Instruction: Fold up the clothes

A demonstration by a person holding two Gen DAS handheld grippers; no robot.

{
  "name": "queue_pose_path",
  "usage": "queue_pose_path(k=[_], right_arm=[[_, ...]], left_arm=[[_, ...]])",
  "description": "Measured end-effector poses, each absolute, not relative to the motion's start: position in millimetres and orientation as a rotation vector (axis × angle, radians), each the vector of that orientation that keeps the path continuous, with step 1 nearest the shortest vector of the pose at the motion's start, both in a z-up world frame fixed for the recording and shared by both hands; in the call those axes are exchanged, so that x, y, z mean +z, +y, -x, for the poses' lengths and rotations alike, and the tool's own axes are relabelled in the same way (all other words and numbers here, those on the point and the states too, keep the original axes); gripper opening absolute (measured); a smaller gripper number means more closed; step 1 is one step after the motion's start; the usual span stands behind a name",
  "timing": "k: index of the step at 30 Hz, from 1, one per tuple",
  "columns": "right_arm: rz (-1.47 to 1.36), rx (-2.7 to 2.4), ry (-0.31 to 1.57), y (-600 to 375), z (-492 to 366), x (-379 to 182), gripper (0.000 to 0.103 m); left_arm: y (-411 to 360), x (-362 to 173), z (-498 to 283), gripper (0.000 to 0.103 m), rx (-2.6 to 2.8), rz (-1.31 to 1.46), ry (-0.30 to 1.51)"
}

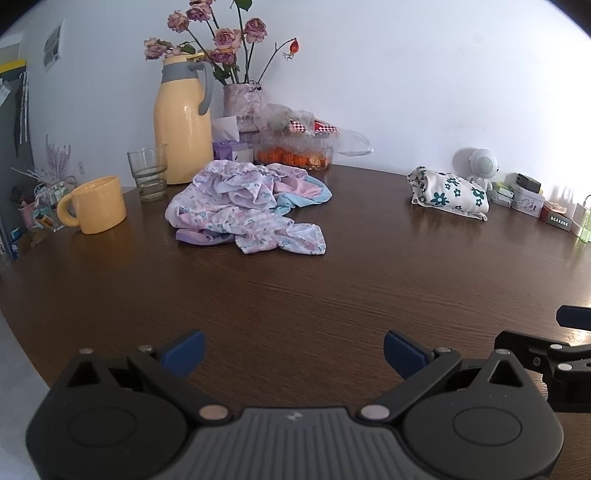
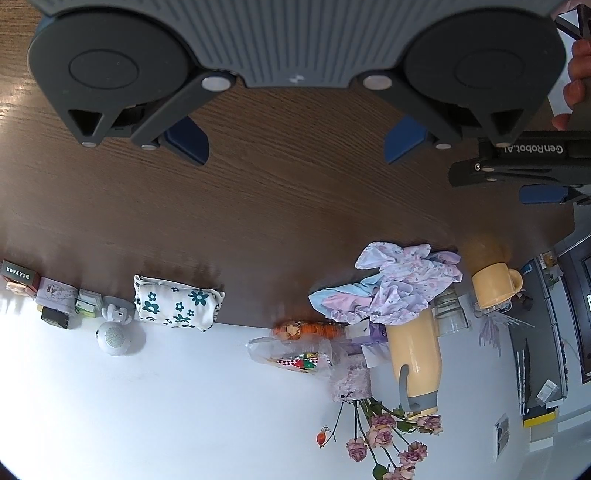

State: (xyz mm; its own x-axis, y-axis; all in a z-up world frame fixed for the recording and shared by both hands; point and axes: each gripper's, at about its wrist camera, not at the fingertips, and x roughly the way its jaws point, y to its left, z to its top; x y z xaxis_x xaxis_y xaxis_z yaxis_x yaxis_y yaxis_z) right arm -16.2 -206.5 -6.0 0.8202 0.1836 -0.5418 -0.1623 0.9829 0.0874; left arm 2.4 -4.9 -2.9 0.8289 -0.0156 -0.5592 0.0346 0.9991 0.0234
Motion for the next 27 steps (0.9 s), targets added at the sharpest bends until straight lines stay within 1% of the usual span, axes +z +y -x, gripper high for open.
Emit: queue_pose_path(k=[27], right_arm=[[-0.053, 0.159, 0.599, -215.0, 10.7, -13.0, 0.103]], left_arm=[[-8.4, -6.0, -9.7, 0.103, -0.033, -0.042, 0.599]])
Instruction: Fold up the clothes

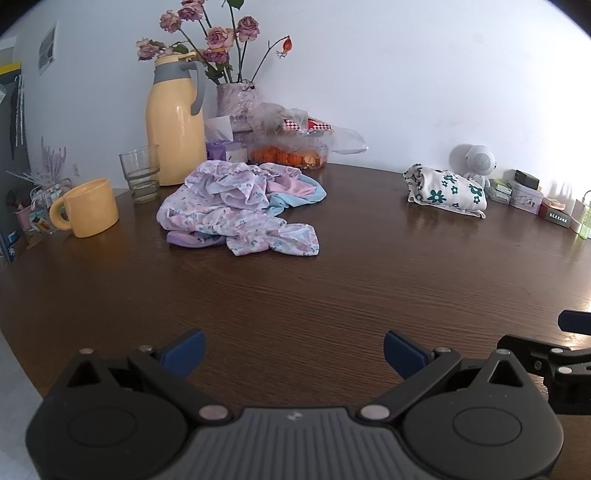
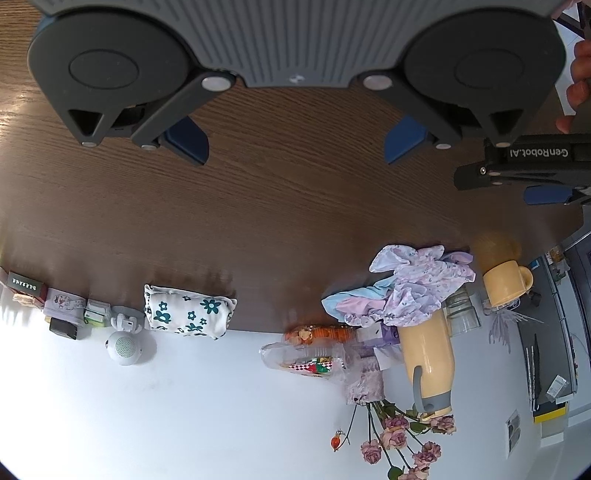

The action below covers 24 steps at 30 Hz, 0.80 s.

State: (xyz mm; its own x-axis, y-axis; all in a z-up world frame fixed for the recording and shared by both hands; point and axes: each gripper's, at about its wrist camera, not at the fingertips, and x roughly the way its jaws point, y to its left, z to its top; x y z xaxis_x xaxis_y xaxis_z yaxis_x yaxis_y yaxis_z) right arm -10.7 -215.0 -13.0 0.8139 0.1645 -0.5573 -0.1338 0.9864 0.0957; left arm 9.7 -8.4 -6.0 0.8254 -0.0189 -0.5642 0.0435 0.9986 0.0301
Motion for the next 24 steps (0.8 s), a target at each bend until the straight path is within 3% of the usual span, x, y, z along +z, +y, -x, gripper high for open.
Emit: queue_pose_path(k=[24], right_arm=[[-0.047, 0.166, 0.605, -209.7, 6.6, -12.3, 0.103]], left_arm=[[-4.1, -5.8, -12.7, 0.103, -0.033, -0.036, 0.602]])
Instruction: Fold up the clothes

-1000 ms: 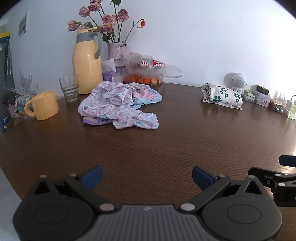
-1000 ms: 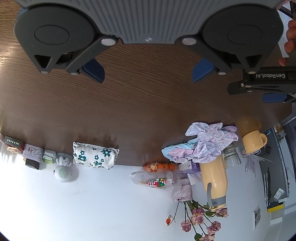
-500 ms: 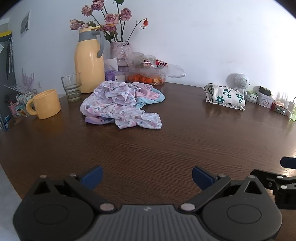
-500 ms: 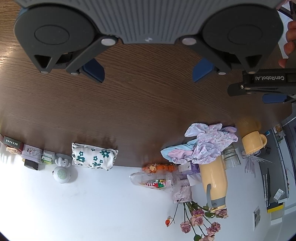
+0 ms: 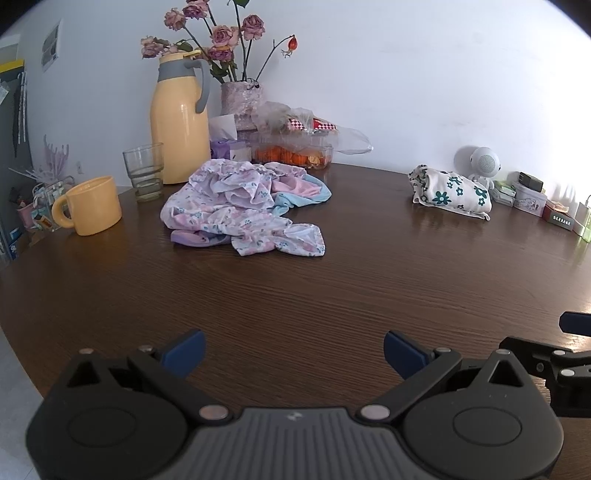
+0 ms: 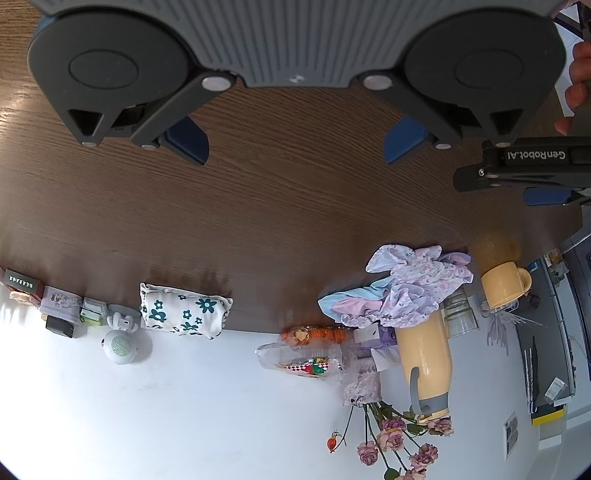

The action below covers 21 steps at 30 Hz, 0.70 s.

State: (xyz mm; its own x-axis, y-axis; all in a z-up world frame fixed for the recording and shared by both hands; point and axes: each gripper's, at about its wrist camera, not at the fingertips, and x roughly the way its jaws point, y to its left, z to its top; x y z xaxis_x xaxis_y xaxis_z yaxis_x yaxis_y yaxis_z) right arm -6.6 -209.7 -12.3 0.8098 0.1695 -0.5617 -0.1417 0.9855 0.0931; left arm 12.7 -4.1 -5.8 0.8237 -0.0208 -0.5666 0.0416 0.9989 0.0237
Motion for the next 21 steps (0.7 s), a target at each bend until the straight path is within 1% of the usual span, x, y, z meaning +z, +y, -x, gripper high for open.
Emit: queue_pose_path(k=[12, 21], right_arm=[[0.001, 0.234, 0.6, -193.4, -10.2, -4.2, 0.103], [0.088, 0.298, 0.604, -160.7, -61.3, 13.4, 0.103]], left_arm=[[8.2, 0.2, -31.0, 0.103, -0.03, -0.019, 0.58], [43.6, 15.0, -81.5, 0.103, -0.015, -0.028, 0.54]])
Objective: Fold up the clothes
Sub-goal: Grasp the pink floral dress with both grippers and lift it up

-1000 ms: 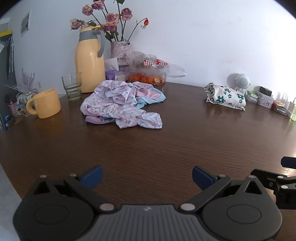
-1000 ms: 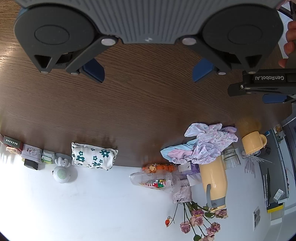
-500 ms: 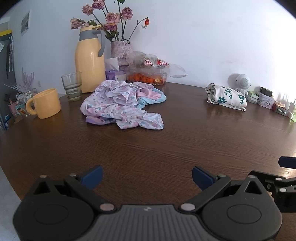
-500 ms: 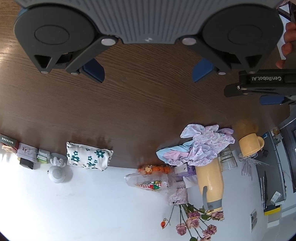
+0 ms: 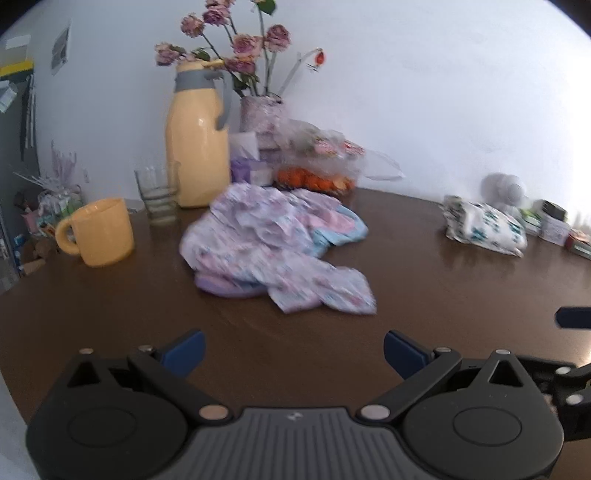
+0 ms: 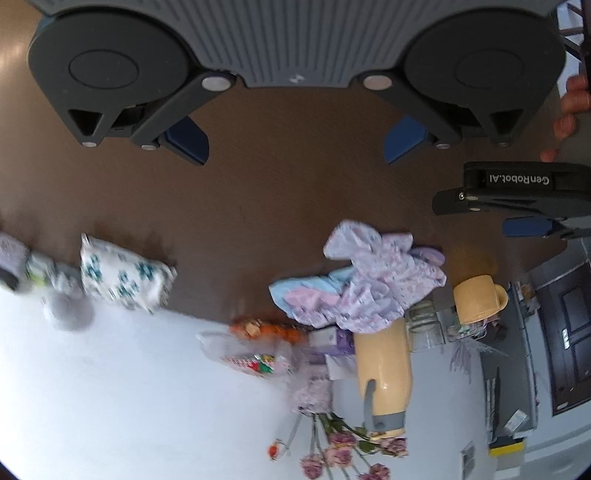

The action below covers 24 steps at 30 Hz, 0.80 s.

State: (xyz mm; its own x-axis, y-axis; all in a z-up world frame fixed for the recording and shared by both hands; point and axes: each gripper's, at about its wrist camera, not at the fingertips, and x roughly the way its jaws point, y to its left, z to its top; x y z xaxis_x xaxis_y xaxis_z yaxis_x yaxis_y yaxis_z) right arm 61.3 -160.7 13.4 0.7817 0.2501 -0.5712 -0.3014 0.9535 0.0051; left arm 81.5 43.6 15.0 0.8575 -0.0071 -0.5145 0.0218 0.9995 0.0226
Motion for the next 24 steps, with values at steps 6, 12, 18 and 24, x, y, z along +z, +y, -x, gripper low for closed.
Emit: queue_pose_path(k=[6, 12, 18, 24], right_arm=[[0.174, 0.329, 0.55, -125.4, -115.2, 29.0, 0.1], [0.256, 0.397, 0.526, -79.4, -191.3, 40.9, 0.092], [0.301, 0.509, 0.566, -32.4, -261.2, 36.8, 0.079], [0.28, 0.589, 0.675, -1.0, -314.0, 13.2, 0.067]], left_arm=[[72.1, 16.2, -136.6, 0.103, 0.064, -0.051, 0.549], [101.3, 7.8, -192.8, 0.102, 0.127, -0.02, 0.592], [114.1, -7.2, -231.3, 0.096, 0.157, -0.065, 0.62], [120.2, -18.5, -242.8, 0.085, 0.1, -0.03, 0.635]])
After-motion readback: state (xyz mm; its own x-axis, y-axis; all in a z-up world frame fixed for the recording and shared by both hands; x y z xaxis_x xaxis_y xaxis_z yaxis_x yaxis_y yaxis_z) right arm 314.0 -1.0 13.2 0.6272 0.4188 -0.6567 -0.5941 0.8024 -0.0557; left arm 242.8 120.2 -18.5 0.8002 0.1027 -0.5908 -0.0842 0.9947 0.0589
